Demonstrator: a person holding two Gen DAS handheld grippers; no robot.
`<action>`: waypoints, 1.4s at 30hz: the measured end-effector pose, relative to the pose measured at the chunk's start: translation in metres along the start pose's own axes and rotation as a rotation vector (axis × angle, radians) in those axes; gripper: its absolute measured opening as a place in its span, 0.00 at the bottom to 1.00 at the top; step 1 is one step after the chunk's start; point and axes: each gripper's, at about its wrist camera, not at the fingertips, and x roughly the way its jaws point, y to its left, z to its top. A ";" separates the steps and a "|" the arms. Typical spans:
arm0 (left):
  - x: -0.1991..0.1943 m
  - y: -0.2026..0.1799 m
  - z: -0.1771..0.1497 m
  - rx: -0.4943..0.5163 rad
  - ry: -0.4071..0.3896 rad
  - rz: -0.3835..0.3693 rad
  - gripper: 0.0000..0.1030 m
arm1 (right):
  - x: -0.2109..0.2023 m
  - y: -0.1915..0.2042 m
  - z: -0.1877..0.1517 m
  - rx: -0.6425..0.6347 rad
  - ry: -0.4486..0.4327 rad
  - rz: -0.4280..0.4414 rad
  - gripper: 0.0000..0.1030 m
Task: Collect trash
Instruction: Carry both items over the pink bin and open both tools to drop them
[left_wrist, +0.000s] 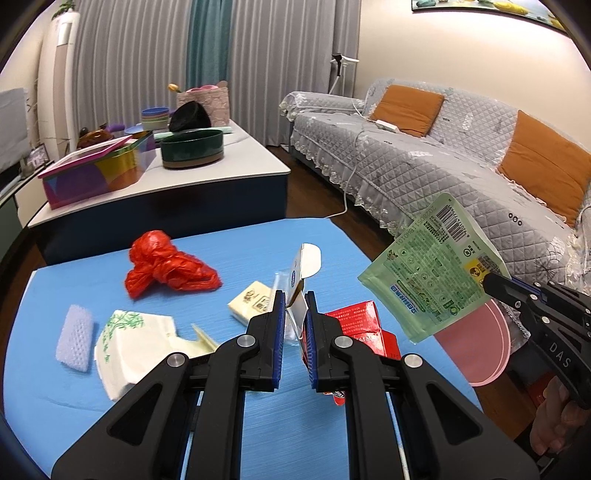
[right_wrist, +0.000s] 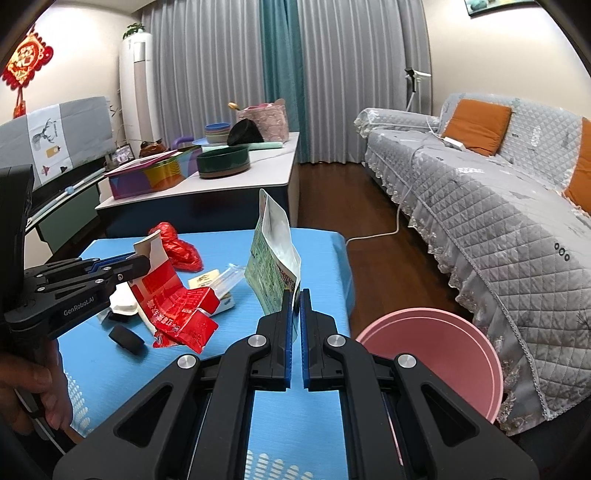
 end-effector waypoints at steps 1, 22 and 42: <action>0.001 -0.003 0.001 0.003 0.000 -0.004 0.10 | -0.001 -0.003 0.000 0.004 -0.001 -0.007 0.04; 0.023 -0.076 0.007 0.086 0.014 -0.104 0.10 | -0.028 -0.086 -0.009 0.107 -0.012 -0.161 0.04; 0.048 -0.141 0.013 0.150 0.032 -0.201 0.10 | -0.040 -0.148 -0.019 0.193 -0.012 -0.267 0.04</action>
